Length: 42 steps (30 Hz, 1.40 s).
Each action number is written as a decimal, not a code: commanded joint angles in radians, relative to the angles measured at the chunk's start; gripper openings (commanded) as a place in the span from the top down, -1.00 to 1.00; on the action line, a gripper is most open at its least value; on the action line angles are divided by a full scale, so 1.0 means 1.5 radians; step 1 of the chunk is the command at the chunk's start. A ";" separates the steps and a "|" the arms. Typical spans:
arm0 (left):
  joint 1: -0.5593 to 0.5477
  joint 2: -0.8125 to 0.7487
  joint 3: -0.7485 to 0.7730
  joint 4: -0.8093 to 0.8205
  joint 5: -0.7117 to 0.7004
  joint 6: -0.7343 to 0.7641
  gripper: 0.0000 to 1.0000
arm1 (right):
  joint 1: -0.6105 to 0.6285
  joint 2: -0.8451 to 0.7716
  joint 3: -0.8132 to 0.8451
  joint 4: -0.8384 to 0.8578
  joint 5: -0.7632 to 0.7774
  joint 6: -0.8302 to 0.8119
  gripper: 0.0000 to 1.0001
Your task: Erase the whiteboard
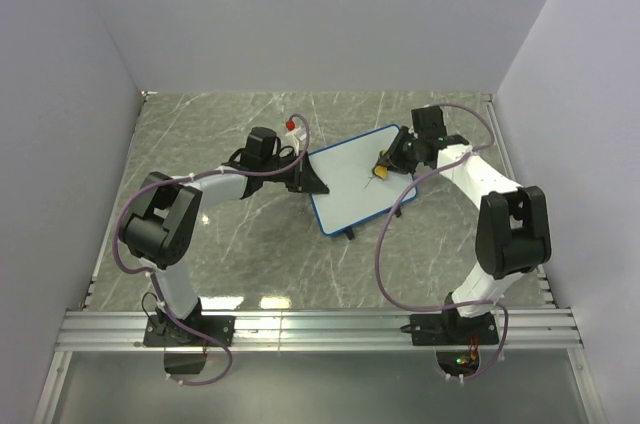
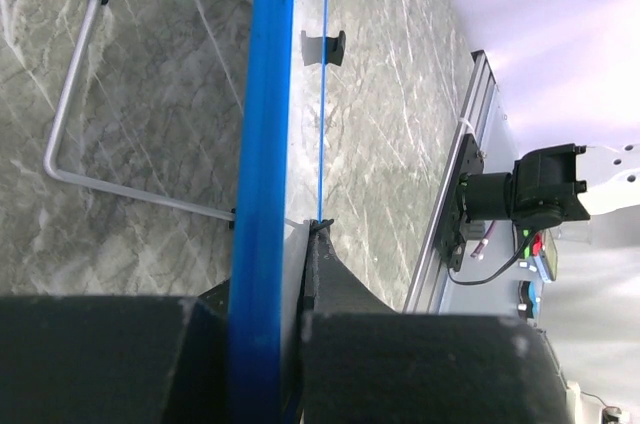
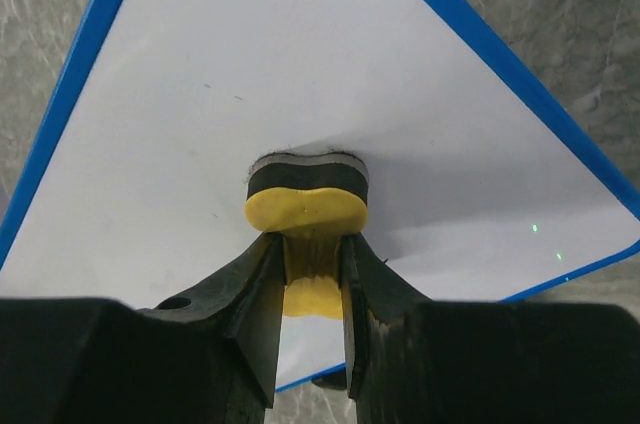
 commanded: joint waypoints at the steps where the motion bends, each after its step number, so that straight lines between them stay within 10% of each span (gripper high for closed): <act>1: -0.020 0.018 -0.028 -0.141 -0.046 0.072 0.99 | 0.033 -0.009 -0.078 0.037 0.011 0.019 1.00; 13: -0.020 0.023 -0.029 -0.129 -0.046 0.065 0.99 | 0.200 -0.084 -0.191 0.094 0.001 0.093 1.00; 31: -0.020 0.017 -0.024 -0.153 -0.049 0.078 0.99 | -0.028 0.043 -0.007 0.003 0.011 -0.016 1.00; 42: -0.018 0.022 -0.018 -0.163 -0.049 0.091 0.99 | -0.012 -0.063 -0.221 0.103 -0.040 0.051 1.00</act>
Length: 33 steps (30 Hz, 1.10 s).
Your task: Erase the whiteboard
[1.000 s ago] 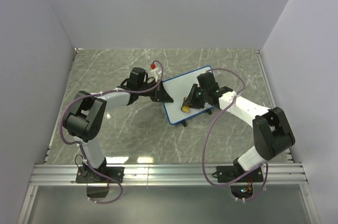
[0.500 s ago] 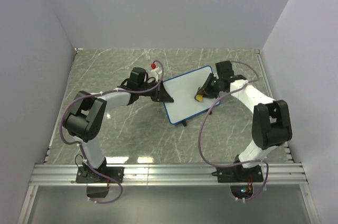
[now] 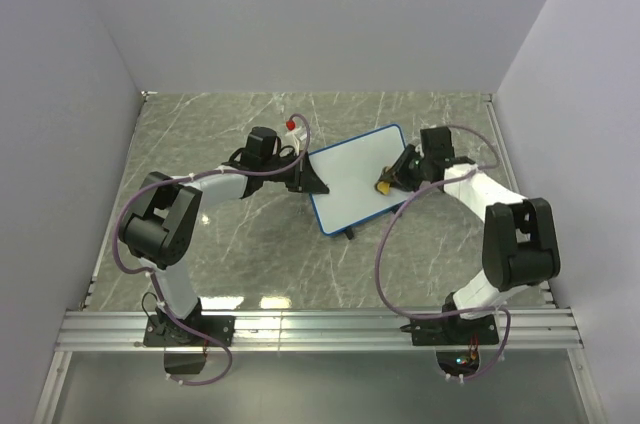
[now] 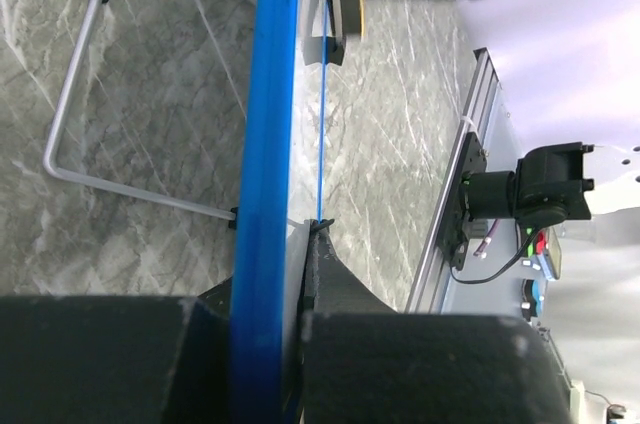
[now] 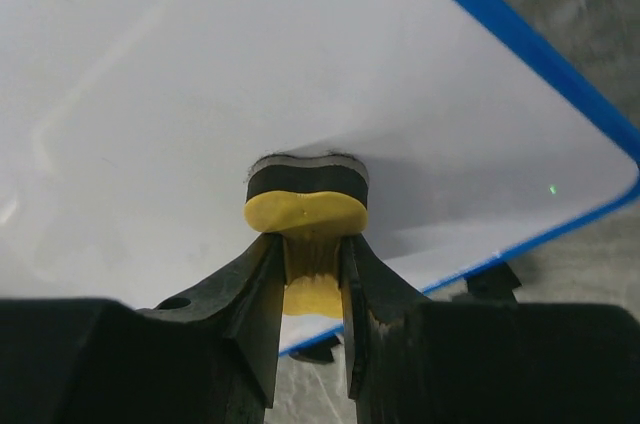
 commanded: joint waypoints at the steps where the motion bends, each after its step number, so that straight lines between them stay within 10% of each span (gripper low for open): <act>1: -0.017 0.023 -0.019 -0.157 -0.047 0.089 0.99 | 0.017 -0.020 -0.093 0.011 0.015 0.018 1.00; 20: -0.014 -0.003 -0.008 -0.185 -0.058 0.100 0.99 | 0.018 -0.062 0.044 -0.054 0.030 0.004 1.00; 26: -0.014 -0.018 -0.005 -0.197 -0.075 0.104 0.43 | 0.017 -0.033 0.101 -0.065 0.028 -0.001 1.00; 33: -0.014 -0.025 -0.022 -0.184 -0.080 0.094 0.51 | 0.029 -0.016 0.088 -0.039 0.014 0.018 1.00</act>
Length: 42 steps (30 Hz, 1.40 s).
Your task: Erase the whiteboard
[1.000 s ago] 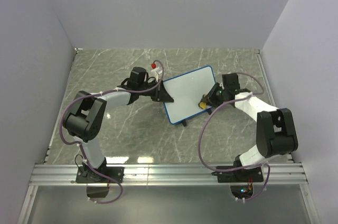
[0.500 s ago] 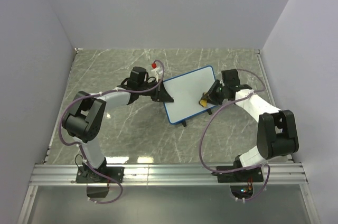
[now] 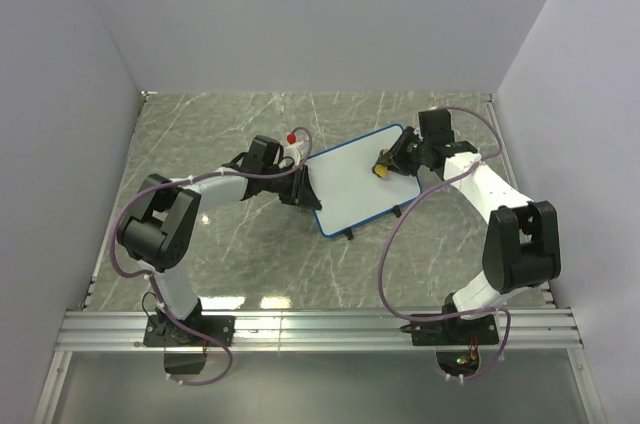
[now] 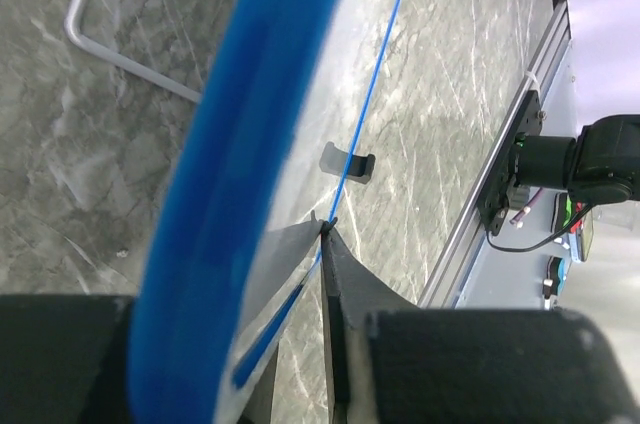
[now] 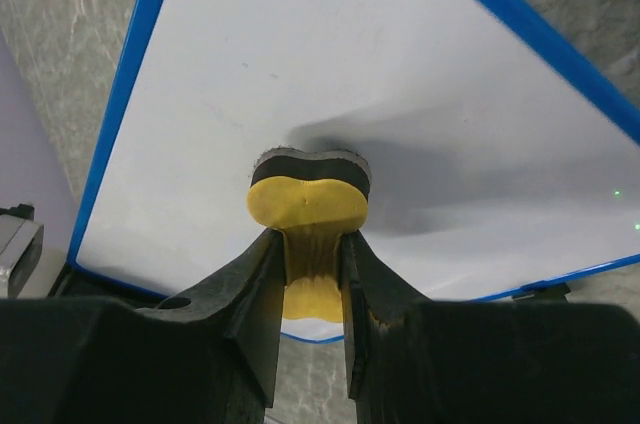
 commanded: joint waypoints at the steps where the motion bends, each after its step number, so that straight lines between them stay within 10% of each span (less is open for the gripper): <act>1: -0.006 -0.012 -0.018 -0.023 -0.028 0.015 0.50 | 0.024 0.012 0.000 0.017 -0.006 0.007 1.00; 19: -0.006 -0.046 -0.021 -0.043 -0.053 0.010 0.67 | 0.180 0.026 0.004 0.011 0.016 0.021 1.00; 24: -0.006 -0.071 -0.027 -0.049 -0.065 0.007 0.37 | 0.160 -0.033 0.003 -0.019 0.043 -0.006 1.00; 30: -0.003 -0.124 -0.050 -0.049 -0.097 -0.002 -0.98 | 0.086 -0.114 -0.013 -0.044 0.042 -0.034 1.00; 42: 0.026 -0.308 -0.075 -0.137 -0.279 -0.011 -0.99 | -0.014 -0.280 -0.203 -0.189 0.222 -0.065 1.00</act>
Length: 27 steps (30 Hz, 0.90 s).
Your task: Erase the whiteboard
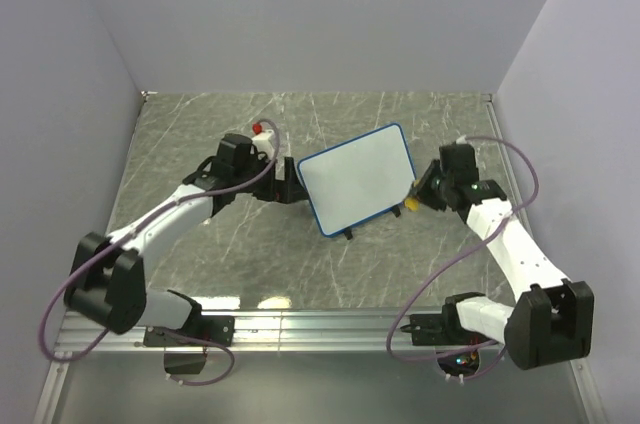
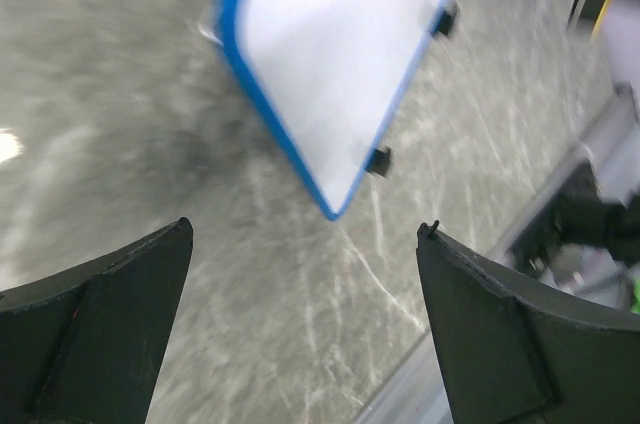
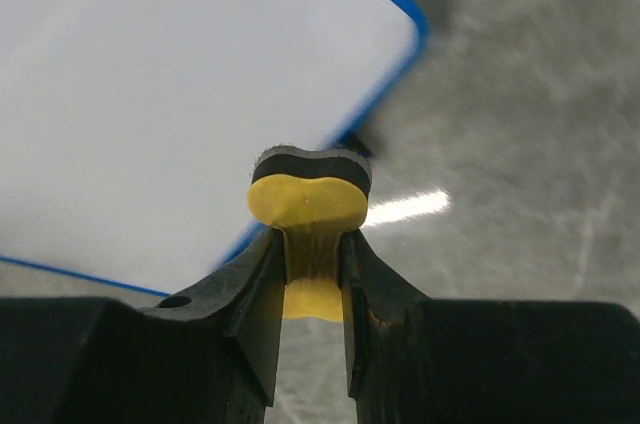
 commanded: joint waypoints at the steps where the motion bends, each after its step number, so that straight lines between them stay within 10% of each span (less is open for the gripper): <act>1: 0.011 -0.083 -0.011 -0.058 -0.122 -0.004 -0.99 | -0.001 -0.032 -0.081 -0.060 0.070 -0.001 1.00; 3: 0.014 -0.112 -0.018 -0.076 -0.166 -0.007 -0.99 | -0.001 -0.046 -0.128 -0.043 0.065 0.008 0.40; 5: 0.016 -0.154 -0.033 -0.096 -0.214 -0.017 -0.99 | -0.001 -0.069 -0.146 -0.040 0.077 0.021 -0.98; 27: 0.018 -0.431 0.057 -0.386 -0.518 -0.173 -0.99 | 0.014 -0.348 0.100 -0.080 -0.071 0.003 -0.99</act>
